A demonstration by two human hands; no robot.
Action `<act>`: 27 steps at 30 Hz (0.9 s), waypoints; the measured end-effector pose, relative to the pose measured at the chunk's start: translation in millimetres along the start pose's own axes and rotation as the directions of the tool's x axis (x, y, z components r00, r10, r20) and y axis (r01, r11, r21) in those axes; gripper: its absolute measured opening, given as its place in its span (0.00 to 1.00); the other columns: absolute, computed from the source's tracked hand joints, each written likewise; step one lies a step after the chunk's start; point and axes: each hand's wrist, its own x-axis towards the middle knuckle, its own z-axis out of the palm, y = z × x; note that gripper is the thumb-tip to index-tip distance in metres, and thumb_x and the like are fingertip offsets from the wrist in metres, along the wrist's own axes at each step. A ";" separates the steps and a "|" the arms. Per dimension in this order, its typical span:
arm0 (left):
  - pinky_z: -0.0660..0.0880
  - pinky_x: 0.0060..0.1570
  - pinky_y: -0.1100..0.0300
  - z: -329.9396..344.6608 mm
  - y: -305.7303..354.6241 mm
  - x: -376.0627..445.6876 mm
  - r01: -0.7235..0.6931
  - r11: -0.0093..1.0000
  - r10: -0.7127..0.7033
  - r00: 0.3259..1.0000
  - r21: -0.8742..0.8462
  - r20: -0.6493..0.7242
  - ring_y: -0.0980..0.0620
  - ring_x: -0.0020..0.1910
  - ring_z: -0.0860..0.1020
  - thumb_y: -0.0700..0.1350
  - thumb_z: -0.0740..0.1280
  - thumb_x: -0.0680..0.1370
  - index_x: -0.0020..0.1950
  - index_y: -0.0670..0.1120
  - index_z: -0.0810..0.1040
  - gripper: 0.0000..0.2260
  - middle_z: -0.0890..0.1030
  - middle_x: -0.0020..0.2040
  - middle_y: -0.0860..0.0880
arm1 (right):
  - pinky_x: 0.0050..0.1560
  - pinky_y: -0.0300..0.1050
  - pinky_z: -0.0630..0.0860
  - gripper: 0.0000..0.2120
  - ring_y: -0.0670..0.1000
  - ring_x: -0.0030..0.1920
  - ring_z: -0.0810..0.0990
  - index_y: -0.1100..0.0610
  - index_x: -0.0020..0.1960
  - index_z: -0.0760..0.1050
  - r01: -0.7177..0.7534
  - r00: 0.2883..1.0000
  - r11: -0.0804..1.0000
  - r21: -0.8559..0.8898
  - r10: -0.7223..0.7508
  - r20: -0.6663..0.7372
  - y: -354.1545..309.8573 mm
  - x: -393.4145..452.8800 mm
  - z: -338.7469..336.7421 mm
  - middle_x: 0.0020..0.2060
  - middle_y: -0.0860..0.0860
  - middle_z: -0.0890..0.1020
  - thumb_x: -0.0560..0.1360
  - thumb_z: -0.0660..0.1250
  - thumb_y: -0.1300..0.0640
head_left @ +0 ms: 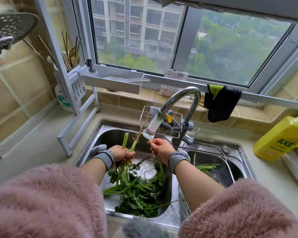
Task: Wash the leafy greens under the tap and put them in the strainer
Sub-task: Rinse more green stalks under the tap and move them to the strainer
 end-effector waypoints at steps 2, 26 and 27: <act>0.70 0.32 0.62 0.6 1.1 -0.4 -0.005 1.000 0.005 1.000 -0.011 -0.006 0.54 0.25 0.72 0.43 0.68 0.76 0.37 0.42 0.78 0.08 0.77 0.27 0.49 | 0.24 0.34 0.62 0.11 0.45 0.26 0.64 0.54 0.38 0.73 0.015 0.999 0.999 -0.042 -0.016 -0.030 -4.3 2.6 3.0 0.28 0.49 0.70 0.79 0.60 0.60; 0.70 0.33 0.62 5.6 7.1 -3.0 -0.025 0.998 0.023 0.999 -0.058 -0.022 0.54 0.29 0.70 0.43 0.66 0.78 0.39 0.42 0.77 0.09 0.81 0.38 0.45 | 0.43 0.41 0.78 0.05 0.47 0.36 0.79 0.60 0.43 0.75 -0.011 1.000 0.934 0.357 0.005 0.016 -15.3 5.0 5.6 0.35 0.52 0.82 0.77 0.63 0.65; 0.70 0.33 0.62 5.9 7.6 -3.0 -0.028 0.996 0.026 0.999 -0.079 -0.026 0.54 0.30 0.71 0.42 0.66 0.77 0.40 0.41 0.76 0.08 0.81 0.38 0.45 | 0.44 0.42 0.76 0.03 0.48 0.37 0.78 0.60 0.44 0.76 0.002 1.000 0.952 0.307 -0.002 0.001 -14.5 5.3 4.9 0.35 0.51 0.81 0.76 0.65 0.64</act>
